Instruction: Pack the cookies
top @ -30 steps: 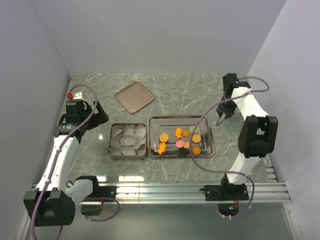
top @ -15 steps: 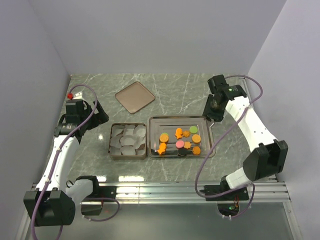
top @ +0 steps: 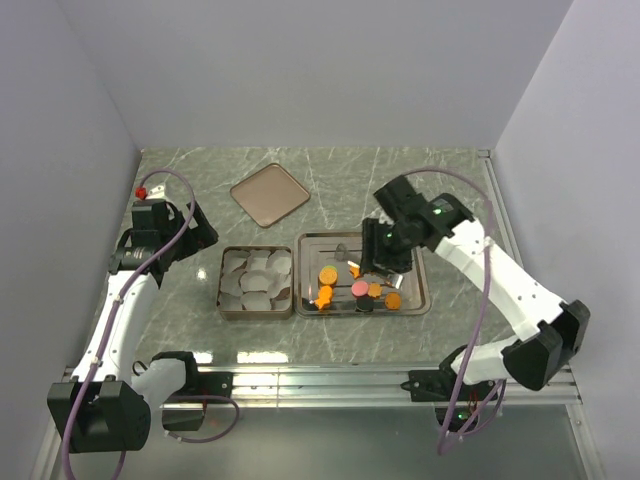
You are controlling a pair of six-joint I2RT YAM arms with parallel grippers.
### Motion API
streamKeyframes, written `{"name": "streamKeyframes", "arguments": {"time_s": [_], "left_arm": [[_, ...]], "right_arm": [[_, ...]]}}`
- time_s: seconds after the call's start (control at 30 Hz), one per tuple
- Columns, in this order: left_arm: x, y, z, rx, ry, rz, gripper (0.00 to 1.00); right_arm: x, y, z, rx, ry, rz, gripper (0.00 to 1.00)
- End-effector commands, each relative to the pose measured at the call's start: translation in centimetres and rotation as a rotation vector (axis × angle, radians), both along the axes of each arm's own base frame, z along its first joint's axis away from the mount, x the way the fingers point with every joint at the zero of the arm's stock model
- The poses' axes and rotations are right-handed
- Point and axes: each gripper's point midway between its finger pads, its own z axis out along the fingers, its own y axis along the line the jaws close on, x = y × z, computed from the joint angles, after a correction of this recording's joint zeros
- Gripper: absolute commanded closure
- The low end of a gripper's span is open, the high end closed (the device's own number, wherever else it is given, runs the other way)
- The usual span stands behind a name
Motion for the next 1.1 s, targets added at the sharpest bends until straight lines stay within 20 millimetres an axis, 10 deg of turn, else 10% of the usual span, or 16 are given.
{"name": "streamKeyframes", "arguments": {"time_s": [0.0,1.07], "left_arm": [[0.4,-0.4,1.2,0.004,-0.056,-0.030,0.01],[0.0,-0.4,2.3,0.018,-0.093,-0.016,0.00]], "right_arm": [[-0.8,2.3,-0.4,-0.028,0.023,0.059,0.38],[0.8,6.6,-4.8,-0.240,0.059,0.163,0.39]]}}
